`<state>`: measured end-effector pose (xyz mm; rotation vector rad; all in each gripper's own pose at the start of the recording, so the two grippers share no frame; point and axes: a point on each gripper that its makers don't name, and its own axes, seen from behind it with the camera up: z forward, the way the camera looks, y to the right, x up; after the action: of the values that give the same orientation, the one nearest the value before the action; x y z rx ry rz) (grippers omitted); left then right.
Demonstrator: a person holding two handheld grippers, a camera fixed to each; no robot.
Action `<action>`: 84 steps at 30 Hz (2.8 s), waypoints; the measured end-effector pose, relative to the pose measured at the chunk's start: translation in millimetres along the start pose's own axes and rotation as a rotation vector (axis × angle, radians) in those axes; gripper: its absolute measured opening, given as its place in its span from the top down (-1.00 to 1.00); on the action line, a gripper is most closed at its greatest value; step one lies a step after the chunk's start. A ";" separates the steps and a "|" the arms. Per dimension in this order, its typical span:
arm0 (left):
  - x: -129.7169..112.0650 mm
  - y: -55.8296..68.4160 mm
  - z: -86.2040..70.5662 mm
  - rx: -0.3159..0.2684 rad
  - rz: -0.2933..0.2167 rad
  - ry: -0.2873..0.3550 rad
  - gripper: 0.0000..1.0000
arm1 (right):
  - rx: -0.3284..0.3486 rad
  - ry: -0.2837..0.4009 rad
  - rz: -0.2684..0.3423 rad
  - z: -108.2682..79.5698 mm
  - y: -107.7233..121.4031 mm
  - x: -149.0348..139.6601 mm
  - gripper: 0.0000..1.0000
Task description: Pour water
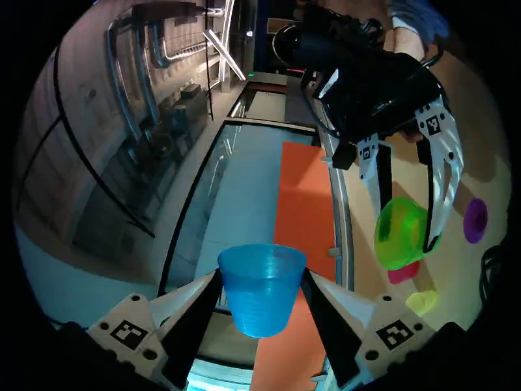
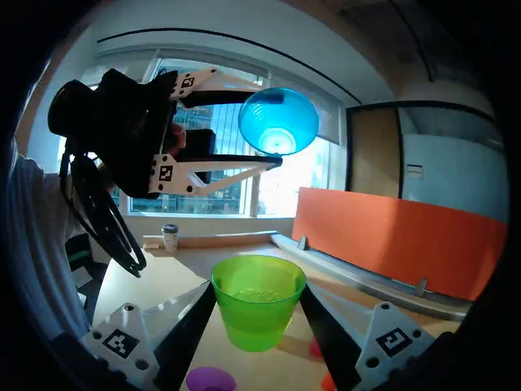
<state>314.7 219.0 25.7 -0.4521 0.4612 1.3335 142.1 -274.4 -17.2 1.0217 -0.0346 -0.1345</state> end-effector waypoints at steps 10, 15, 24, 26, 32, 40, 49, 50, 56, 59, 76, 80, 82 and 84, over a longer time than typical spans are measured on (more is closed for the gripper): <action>-17.2 9.0 3.3 0.002 -0.280 -0.012 -0.71 | -0.021 0.000 -0.003 -5.2 6.4 1.8 -0.80; -29.9 10.7 2.6 0.011 -0.417 -0.024 -0.71 | -0.030 -0.004 -0.006 -7.7 8.7 2.5 -0.80; -50.3 14.7 -0.7 0.021 -0.654 -0.039 -0.71 | -0.051 0.003 -0.004 -14.7 13.8 9.3 -0.81; -54.4 16.5 -0.5 0.021 -0.697 -0.040 -0.71 | -0.057 0.004 -0.003 -16.8 15.4 10.6 -0.81; -64.7 25.9 -2.8 0.018 -0.819 -0.048 -0.70 | -0.073 0.009 -0.002 -23.7 19.4 15.6 -0.81; -73.5 41.6 -12.0 0.003 -0.994 -0.046 -0.71 | -0.098 0.014 0.003 -34.6 26.9 20.8 -0.80; -81.9 57.6 -20.7 -0.004 -1.154 -0.043 -0.71 | -0.124 0.014 0.008 -47.9 35.7 23.5 -0.80; -82.5 59.9 -21.2 -0.008 -1.175 -0.042 -0.71 | -0.126 0.013 0.009 -49.4 36.2 24.1 -0.80; -84.6 74.8 -24.8 -0.033 -1.269 -0.040 -0.71 | -0.137 0.010 0.003 -56.6 38.5 28.3 -0.80; -85.2 84.2 -28.2 -0.045 -1.294 -0.043 -0.71 | -0.143 0.009 0.001 -59.7 40.2 29.0 -0.80; -82.2 116.1 -40.4 -0.106 -1.309 -0.046 -0.72 | -0.160 0.009 0.029 -70.7 51.4 28.4 -0.80; -85.1 126.3 -43.1 -0.125 -1.308 -0.061 -0.73 | -0.160 -0.013 0.026 -73.3 53.9 20.5 -0.80; -86.2 132.1 -44.5 -0.136 -1.306 -0.069 -0.73 | -0.159 -0.025 0.024 -74.3 54.4 16.5 -0.80; -87.0 138.1 -46.1 -0.148 -1.304 -0.078 -0.73 | -0.155 -0.037 0.022 -75.1 54.6 12.5 -0.81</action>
<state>161.0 147.3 29.6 -0.6502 -0.0549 0.1127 166.7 -184.3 -10.3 0.8634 -0.0685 -0.1340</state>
